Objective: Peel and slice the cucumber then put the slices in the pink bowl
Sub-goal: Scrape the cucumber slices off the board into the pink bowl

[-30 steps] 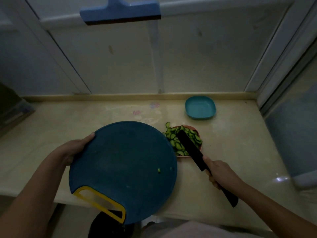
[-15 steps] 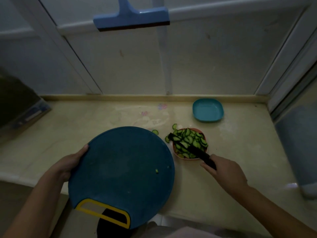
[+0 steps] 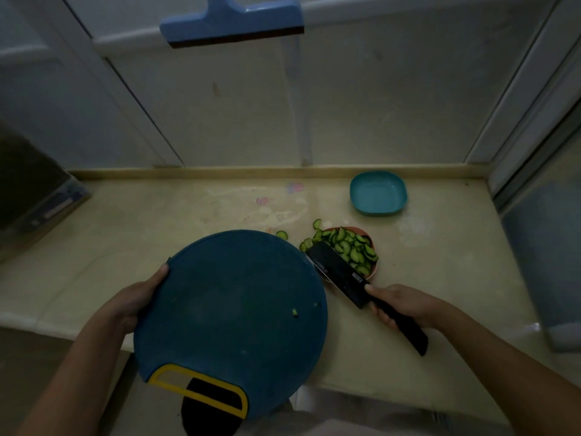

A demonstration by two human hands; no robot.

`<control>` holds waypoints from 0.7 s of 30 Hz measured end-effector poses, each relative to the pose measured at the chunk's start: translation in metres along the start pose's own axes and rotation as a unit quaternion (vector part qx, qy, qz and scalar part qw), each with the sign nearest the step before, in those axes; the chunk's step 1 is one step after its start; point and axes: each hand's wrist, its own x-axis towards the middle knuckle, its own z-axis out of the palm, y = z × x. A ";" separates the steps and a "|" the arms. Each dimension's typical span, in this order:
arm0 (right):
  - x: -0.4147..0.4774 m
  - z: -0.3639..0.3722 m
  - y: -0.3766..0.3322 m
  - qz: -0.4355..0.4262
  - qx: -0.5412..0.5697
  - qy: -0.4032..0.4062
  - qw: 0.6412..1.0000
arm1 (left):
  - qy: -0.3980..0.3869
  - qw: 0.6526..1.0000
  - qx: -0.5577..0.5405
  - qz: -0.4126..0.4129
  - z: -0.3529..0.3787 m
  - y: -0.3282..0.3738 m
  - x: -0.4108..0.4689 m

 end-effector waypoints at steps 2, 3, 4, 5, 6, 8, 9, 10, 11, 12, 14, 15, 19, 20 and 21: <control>0.000 -0.002 -0.001 0.000 -0.020 0.020 1.000 | -0.006 1.000 -0.001 -0.004 0.001 0.001 -0.001; 0.000 -0.002 -0.001 0.002 -0.031 0.031 0.999 | -0.009 1.000 -0.003 -0.006 0.001 0.001 -0.001; -0.001 -0.003 0.000 0.007 -0.038 0.042 0.998 | -0.010 1.000 -0.004 -0.009 0.001 0.001 -0.001; -0.003 -0.004 0.001 0.013 -0.042 0.052 0.998 | -0.011 1.000 -0.005 -0.010 0.002 0.002 -0.002; -0.006 -0.006 0.003 0.019 -0.046 0.060 0.997 | -0.012 1.000 -0.006 -0.012 0.002 0.002 -0.003; -0.014 -0.008 0.007 0.029 -0.055 0.072 0.996 | -0.014 1.000 -0.003 -0.011 0.002 0.002 -0.004; -0.018 -0.009 0.011 0.032 -0.059 0.077 0.995 | -0.015 1.000 -0.002 -0.012 0.001 0.002 -0.004; -0.022 -0.010 0.016 0.034 -0.060 0.082 0.994 | -0.019 1.000 -0.003 -0.013 0.000 0.003 -0.003; -0.027 -0.011 0.020 0.036 -0.058 0.089 0.994 | -0.023 1.000 -0.003 -0.014 0.000 0.003 -0.003; -0.031 -0.012 0.025 0.037 -0.052 0.095 0.993 | -0.027 1.000 -0.004 -0.014 0.000 0.004 -0.001; -0.041 -0.014 0.033 0.044 -0.042 0.108 0.992 | -0.032 0.999 -0.001 -0.013 0.001 0.004 0.000; -0.046 -0.015 0.037 0.049 -0.039 0.111 0.992 | -0.030 0.999 0.002 -0.011 0.001 0.004 0.001; -0.063 -0.013 0.047 0.063 -0.059 0.119 0.989 | -0.040 0.999 0.010 -0.009 0.000 0.006 0.007; -0.066 -0.011 0.049 0.064 -0.069 0.122 0.988 | -0.042 0.999 0.011 -0.006 -0.001 0.006 0.011; -0.069 -0.008 0.051 0.064 -0.078 0.124 0.987 | -0.041 0.999 0.012 -0.004 -0.002 0.006 0.013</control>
